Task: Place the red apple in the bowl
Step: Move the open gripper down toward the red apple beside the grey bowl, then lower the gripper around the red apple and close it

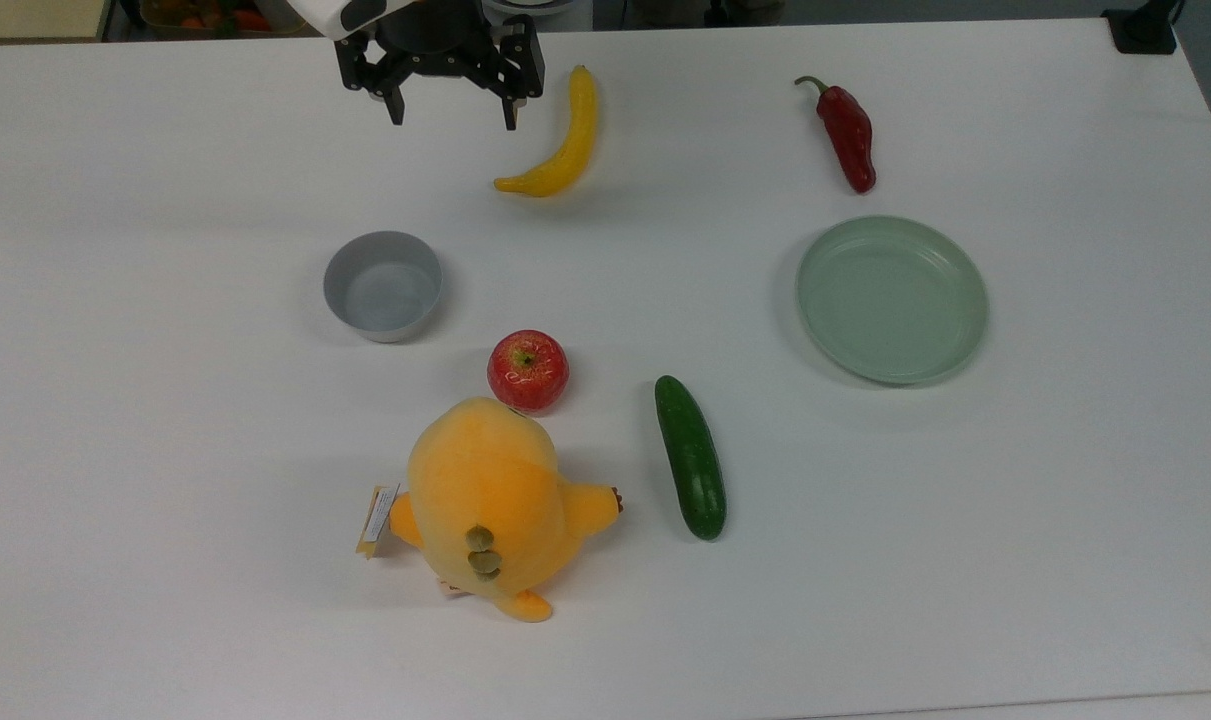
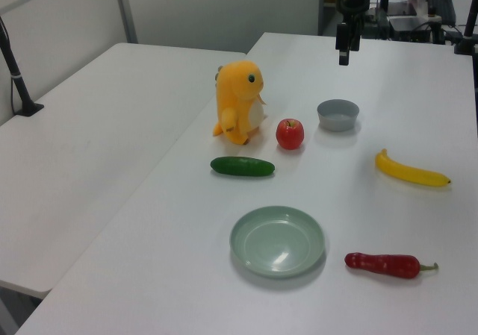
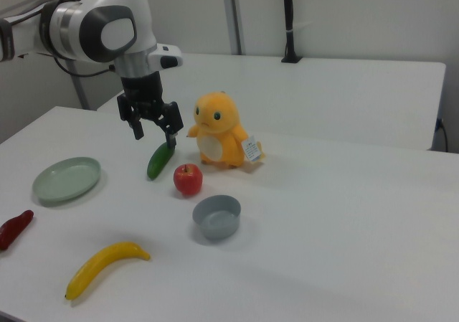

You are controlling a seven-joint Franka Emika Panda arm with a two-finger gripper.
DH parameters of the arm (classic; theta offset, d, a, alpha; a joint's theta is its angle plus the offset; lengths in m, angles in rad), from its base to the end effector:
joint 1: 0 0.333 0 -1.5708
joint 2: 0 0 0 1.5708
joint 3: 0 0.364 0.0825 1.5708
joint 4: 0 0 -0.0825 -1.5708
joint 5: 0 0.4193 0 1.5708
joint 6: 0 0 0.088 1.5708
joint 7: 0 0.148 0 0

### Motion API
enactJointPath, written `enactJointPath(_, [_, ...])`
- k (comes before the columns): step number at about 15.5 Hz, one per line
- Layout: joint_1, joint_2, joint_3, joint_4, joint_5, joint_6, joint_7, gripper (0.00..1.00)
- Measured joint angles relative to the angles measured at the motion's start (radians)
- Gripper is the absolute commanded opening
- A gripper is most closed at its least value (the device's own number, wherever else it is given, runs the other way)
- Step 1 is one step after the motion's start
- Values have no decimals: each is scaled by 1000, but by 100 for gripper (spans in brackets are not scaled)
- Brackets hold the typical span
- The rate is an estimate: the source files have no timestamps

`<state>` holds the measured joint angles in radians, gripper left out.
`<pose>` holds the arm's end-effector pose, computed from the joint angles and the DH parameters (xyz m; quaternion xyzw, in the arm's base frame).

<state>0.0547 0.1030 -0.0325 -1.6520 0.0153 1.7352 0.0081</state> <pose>0.6316 0.0168 0.5412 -0.9999 -0.0058 0.0100 0.0057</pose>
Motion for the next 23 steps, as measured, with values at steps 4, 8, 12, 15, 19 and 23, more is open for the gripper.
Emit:
enactJointPath(4, [-23, 2, -2, 4, 0, 0, 0, 100])
enactJointPath(8, [-26, 32, -2, 11, 0, 0, 0, 100])
enactJointPath(12, [-25, 91, -2, 61, 0, 0, 10, 100])
enactJointPath(15, [-21, 129, 1, 84, 0, 22, 33, 100])
enactJointPath(19, [-7, 171, 6, 92, 0, 104, 101, 100])
enactJointPath(23, [27, 224, 8, 92, 0, 212, 163, 100])
